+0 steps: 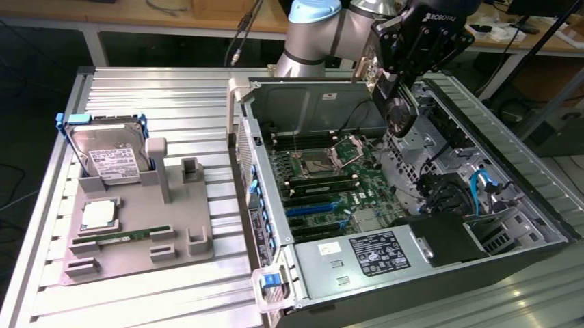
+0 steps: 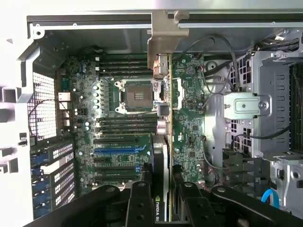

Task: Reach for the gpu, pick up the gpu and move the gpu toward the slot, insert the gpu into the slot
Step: 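Insert the gpu into the slot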

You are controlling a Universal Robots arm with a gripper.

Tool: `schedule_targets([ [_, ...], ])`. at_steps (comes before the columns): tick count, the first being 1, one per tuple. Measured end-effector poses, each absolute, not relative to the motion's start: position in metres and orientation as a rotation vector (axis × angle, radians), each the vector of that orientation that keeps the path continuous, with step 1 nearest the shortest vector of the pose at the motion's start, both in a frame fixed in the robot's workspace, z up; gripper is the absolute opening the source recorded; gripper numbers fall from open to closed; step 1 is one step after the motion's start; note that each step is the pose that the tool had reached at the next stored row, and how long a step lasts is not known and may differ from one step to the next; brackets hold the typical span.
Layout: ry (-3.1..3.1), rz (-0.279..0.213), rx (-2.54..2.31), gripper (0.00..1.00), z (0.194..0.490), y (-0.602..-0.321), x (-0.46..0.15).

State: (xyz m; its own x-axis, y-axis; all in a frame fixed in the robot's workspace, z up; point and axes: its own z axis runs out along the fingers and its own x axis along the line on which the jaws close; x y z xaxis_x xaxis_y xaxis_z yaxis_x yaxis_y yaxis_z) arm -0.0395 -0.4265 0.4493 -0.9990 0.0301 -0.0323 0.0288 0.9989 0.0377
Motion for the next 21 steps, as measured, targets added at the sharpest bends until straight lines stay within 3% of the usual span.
schedule_targets([
  [8, 3.108, 0.059, 0.008, 0.27, 0.448, -0.4265, -0.0402],
  [21, 3.081, 0.066, -0.451, 0.27, 0.4426, -0.4265, -0.0402],
])
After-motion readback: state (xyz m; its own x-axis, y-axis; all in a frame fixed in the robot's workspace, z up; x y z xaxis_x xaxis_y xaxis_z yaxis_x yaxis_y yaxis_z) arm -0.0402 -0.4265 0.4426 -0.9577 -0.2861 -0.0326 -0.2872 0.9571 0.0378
